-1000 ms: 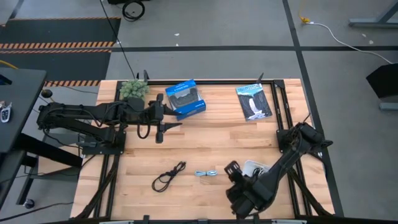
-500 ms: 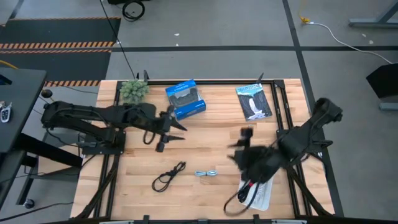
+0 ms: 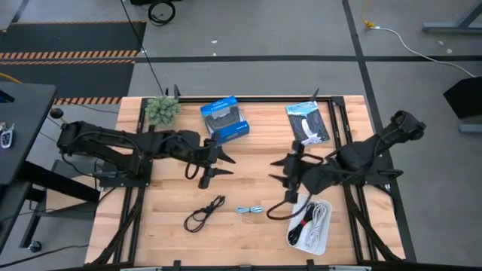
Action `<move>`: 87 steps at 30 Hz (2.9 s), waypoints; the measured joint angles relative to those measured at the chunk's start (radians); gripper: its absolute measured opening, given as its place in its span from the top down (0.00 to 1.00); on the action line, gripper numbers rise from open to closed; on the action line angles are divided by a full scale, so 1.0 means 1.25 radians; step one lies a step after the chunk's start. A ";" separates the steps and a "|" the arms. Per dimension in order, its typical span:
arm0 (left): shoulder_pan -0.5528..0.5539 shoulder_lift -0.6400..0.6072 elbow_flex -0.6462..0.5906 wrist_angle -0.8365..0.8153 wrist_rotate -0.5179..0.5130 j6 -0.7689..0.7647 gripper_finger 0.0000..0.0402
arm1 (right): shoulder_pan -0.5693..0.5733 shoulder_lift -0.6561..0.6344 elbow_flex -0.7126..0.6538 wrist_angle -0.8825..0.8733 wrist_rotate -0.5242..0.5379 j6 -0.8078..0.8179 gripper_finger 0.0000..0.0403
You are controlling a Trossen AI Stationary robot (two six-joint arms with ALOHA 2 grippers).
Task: Pick and place USB-C Cables
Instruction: Put the blue charger cable into the white bin
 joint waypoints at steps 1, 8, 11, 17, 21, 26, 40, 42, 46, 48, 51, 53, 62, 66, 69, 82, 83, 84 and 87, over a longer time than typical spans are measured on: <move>-0.004 -0.006 0.000 -0.006 -0.001 0.000 0.57 | -0.008 0.007 -0.017 0.040 -0.025 0.004 0.59; -0.020 -0.078 0.001 -0.020 -0.004 -0.024 0.57 | -0.042 0.132 -0.031 0.168 -0.196 0.010 0.59; -0.034 -0.126 0.002 -0.034 -0.007 -0.037 0.57 | -0.056 0.202 -0.001 0.161 -0.241 0.006 0.59; -0.066 -0.170 -0.008 -0.078 -0.036 -0.032 0.57 | -0.088 0.337 0.079 0.154 -0.334 -0.003 0.59; -0.071 -0.170 -0.008 -0.085 -0.053 -0.011 0.57 | -0.101 0.418 0.130 0.140 -0.379 -0.011 0.59; -0.070 -0.170 -0.008 -0.095 -0.054 0.004 0.57 | -0.109 0.501 0.164 0.126 -0.414 -0.011 0.59; -0.070 -0.194 -0.009 -0.102 -0.057 0.027 0.57 | -0.093 0.632 0.171 -0.009 -0.440 -0.027 0.59; -0.070 -0.194 -0.009 -0.102 -0.057 0.027 0.57 | -0.088 0.639 0.174 -0.023 -0.437 -0.026 0.59; -0.070 -0.194 -0.009 -0.107 -0.057 0.028 0.57 | -0.081 0.642 0.175 -0.030 -0.432 -0.026 0.65; -0.070 -0.194 -0.009 -0.108 -0.057 0.028 0.57 | -0.080 0.640 0.174 -0.031 -0.431 -0.027 0.71; -0.070 -0.194 -0.009 -0.107 -0.057 0.028 0.57 | -0.080 0.639 0.173 -0.037 -0.431 -0.027 0.81; -0.070 -0.194 -0.009 -0.107 -0.057 0.028 0.57 | -0.080 0.639 0.173 -0.041 -0.431 -0.027 0.87; -0.070 -0.194 -0.009 -0.107 -0.057 0.028 0.57 | -0.080 0.608 0.167 -0.104 -0.434 -0.027 0.92; -0.070 -0.194 -0.009 -0.107 -0.061 0.028 0.57 | -0.084 0.535 0.169 -0.157 -0.434 -0.025 0.92; -0.070 -0.193 -0.009 -0.108 -0.069 0.028 0.57 | -0.084 0.482 0.168 -0.191 -0.431 -0.024 0.93; -0.070 -0.193 -0.009 -0.120 -0.072 0.028 0.57 | 0.050 0.283 0.169 -0.446 -0.481 0.018 0.89; -0.070 -0.193 -0.009 -0.119 -0.072 0.028 0.57 | 0.067 0.279 0.169 -0.468 -0.483 0.018 0.89; -0.070 -0.193 -0.009 -0.119 -0.072 0.028 0.57 | 0.082 0.277 0.169 -0.494 -0.488 0.017 0.90; -0.070 -0.193 -0.009 -0.119 -0.072 0.028 0.57 | 0.127 0.278 0.163 -0.569 -0.512 -0.034 0.90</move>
